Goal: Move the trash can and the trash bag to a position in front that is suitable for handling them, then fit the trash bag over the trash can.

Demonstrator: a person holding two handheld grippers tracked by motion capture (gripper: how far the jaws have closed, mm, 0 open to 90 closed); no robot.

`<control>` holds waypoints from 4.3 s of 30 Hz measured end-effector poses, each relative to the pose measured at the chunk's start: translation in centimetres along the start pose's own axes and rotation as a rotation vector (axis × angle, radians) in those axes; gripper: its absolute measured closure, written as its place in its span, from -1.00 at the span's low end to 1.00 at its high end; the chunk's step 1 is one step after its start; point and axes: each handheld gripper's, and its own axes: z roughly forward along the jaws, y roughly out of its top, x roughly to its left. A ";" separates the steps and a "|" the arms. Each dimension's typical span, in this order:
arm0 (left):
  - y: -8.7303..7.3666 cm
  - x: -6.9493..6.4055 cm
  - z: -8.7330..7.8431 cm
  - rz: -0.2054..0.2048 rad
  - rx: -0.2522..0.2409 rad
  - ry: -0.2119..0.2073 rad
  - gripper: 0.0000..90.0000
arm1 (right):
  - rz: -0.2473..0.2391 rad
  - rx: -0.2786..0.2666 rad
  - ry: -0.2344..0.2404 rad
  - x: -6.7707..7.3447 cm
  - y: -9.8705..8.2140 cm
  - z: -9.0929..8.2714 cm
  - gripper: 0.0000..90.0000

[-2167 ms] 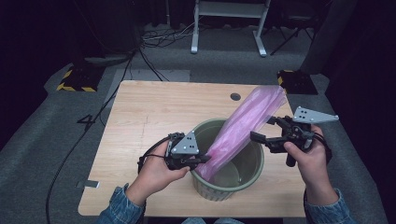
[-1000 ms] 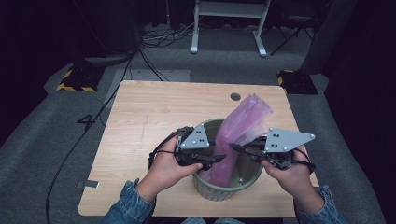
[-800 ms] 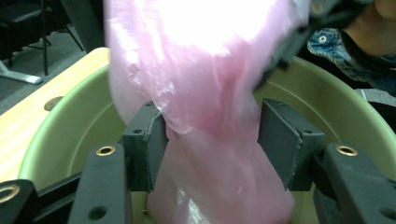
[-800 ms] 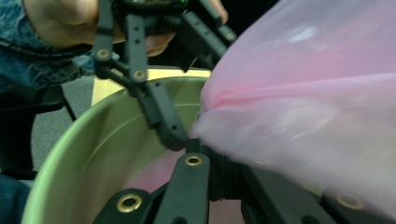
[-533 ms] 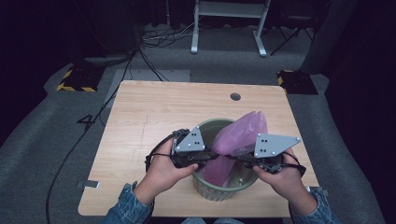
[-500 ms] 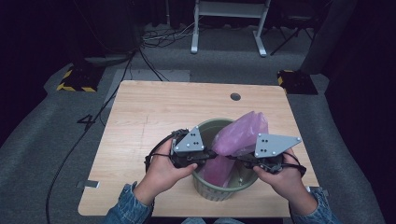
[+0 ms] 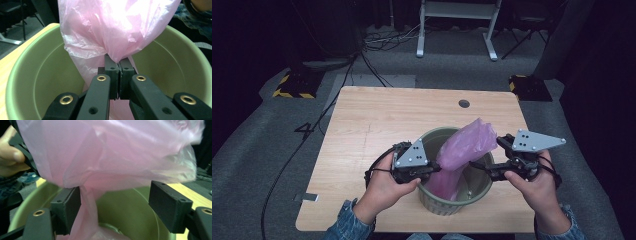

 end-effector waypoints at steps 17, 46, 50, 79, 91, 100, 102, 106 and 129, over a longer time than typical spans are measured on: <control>1.5 -0.3 -0.8 -0.023 -0.046 -0.006 -0.15 | -0.196 0.055 0.098 1.6 1.5 2.5 1.00; 0.7 -0.1 -0.6 -0.031 0.010 0.040 0.92 | -0.087 0.075 0.083 1.7 -0.5 2.1 -0.26; 0.8 -0.3 -0.7 -0.015 0.000 0.039 0.93 | -0.129 0.096 0.084 1.7 -0.4 2.3 0.50; -0.3 0.0 -1.7 -0.052 -0.038 0.061 0.96 | -0.101 0.047 -0.181 -2.2 0.7 0.0 0.15; -0.1 -0.5 -1.0 -0.017 -0.024 0.019 0.96 | -0.109 0.057 -0.056 -1.9 0.7 1.9 -0.43; -0.2 -0.4 -1.1 -0.035 -0.027 0.041 0.69 | -0.279 0.056 0.093 -0.7 1.3 1.9 0.97; -0.2 -0.3 -1.1 -0.042 -0.041 0.081 0.25 | -0.287 0.070 0.084 -0.5 1.3 1.8 0.99; 0.3 0.1 -1.8 -0.053 -0.092 0.079 -0.12 | -0.294 0.088 0.088 -0.3 1.1 1.6 1.00; 2.0 0.4 -3.0 -0.017 -0.135 0.139 0.66 | -0.398 0.147 0.115 2.0 1.1 2.0 0.99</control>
